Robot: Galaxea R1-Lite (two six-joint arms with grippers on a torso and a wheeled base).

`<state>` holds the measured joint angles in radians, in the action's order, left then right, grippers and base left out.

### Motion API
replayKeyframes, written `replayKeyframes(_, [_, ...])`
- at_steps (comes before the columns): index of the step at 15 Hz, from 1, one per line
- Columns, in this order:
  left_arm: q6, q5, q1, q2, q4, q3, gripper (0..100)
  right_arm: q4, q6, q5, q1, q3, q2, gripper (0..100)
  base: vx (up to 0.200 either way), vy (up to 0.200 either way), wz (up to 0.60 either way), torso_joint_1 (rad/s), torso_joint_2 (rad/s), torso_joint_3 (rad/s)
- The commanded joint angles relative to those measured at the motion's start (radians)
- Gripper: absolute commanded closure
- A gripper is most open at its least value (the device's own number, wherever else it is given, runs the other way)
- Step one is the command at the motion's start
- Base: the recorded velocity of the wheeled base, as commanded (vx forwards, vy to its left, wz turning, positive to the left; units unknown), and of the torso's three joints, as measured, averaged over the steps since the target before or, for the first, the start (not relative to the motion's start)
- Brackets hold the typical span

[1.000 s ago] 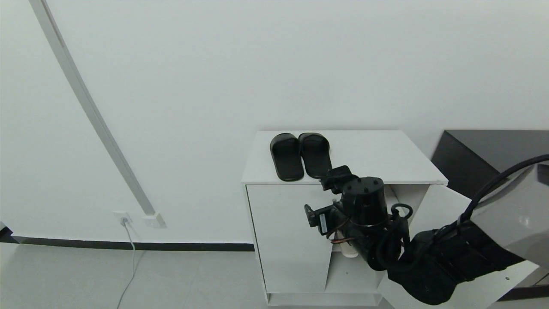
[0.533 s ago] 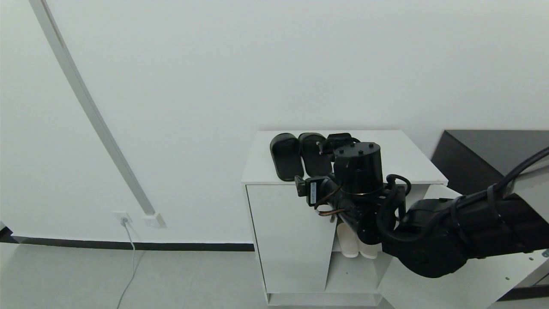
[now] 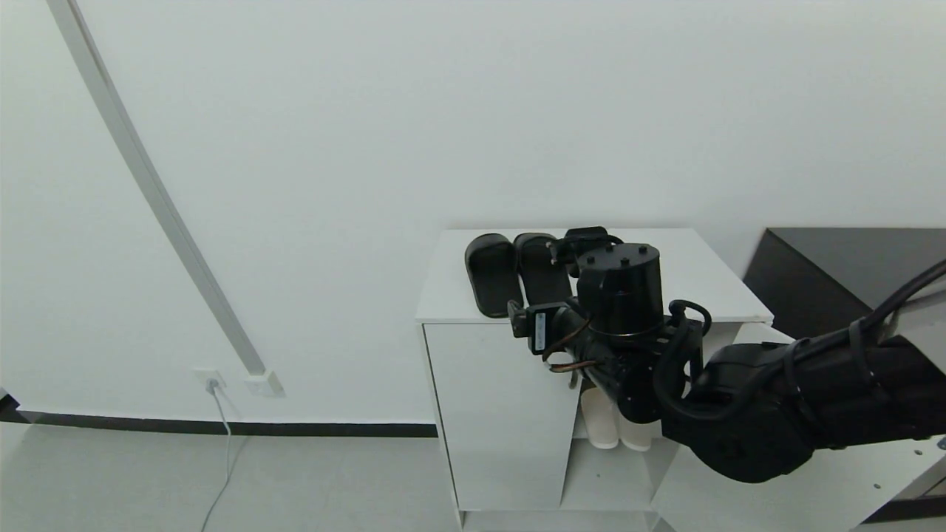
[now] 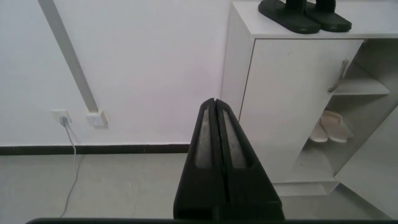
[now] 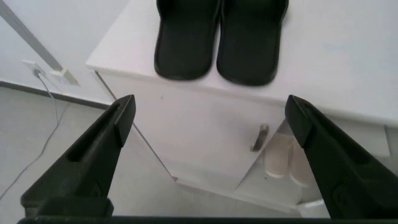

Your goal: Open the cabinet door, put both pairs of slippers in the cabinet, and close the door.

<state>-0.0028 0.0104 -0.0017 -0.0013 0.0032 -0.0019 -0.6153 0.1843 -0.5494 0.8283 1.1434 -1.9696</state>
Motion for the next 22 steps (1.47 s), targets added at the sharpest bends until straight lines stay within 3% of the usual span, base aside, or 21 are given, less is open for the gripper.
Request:
replayKeyframes(1, [0.0,0.0,0.0,0.001,0.0,0.0,100,0.0,0.0,0.0,0.0,-0.002,0.001,0,0.2,0.0,0.0,-0.002,-0.01,0.012])
replayKeyframes(7, [-0.002,0.0,0.0,0.001,0.0,0.0,100,0.0,-0.003,0.0,0.0,-0.011,-0.002,0,0.2,0.0,0.0,0.007,0.0,0.001])
replayKeyframes(17, [-0.005,0.003,0.0,0.001,0.0,0.0,100,-0.087,-0.006,0.006,0.002,-0.004,-0.112,0,0.0,0.0,0.0,0.0,0.0,0.0])
replayKeyframes(22, [-0.005,0.003,0.0,0.001,0.0,0.0,100,-0.093,-0.008,0.014,-0.02,0.124,-0.23,0,0.0,0.0,0.0,0.0,0.0,0.0])
